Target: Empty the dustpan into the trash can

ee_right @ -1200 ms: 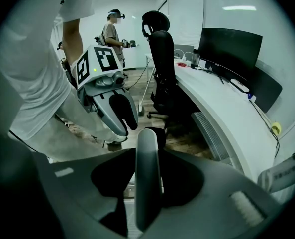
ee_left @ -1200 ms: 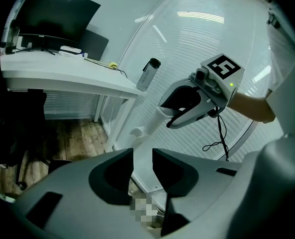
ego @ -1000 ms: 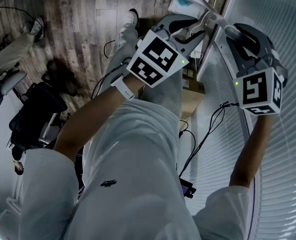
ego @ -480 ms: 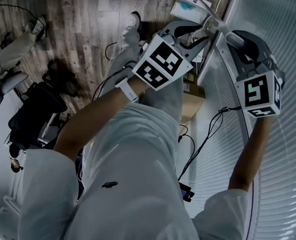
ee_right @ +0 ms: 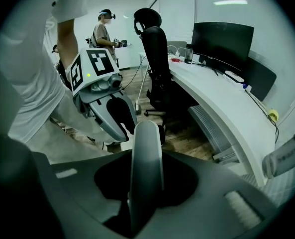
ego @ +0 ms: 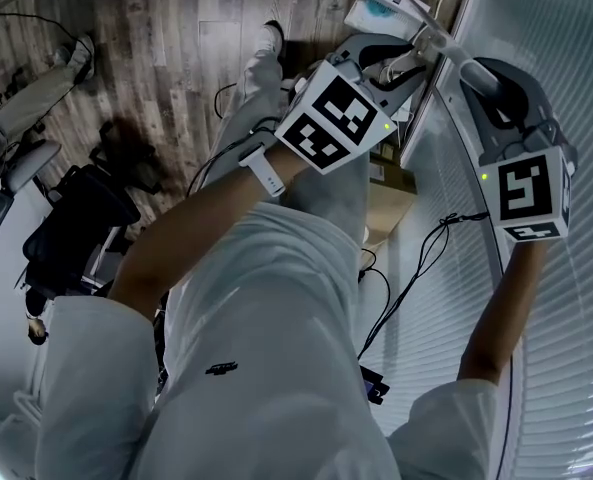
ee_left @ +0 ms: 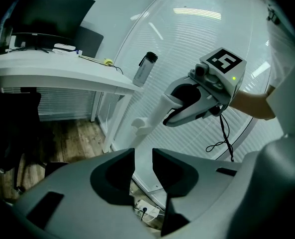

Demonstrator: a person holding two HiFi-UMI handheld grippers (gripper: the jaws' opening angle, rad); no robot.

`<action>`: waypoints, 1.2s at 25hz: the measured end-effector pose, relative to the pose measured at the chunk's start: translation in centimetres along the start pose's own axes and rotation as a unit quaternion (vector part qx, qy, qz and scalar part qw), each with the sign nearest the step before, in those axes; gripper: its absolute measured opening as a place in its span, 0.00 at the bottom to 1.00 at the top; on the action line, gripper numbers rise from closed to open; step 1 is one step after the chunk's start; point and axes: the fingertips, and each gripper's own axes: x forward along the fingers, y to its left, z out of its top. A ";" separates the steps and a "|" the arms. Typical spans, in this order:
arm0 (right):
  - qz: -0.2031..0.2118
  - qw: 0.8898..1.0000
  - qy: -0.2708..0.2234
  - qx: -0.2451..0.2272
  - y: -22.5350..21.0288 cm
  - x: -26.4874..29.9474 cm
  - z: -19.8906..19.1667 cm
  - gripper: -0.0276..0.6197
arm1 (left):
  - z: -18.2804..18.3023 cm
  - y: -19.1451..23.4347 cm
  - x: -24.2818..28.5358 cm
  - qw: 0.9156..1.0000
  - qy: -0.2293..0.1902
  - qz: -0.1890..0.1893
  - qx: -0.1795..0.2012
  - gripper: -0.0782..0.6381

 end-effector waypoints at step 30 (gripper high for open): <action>-0.061 0.980 -0.025 0.186 3.3 -5.9 2.2 0.18 | 2.8 -4.6 1.0 0.996 -0.030 -0.025 0.075 0.28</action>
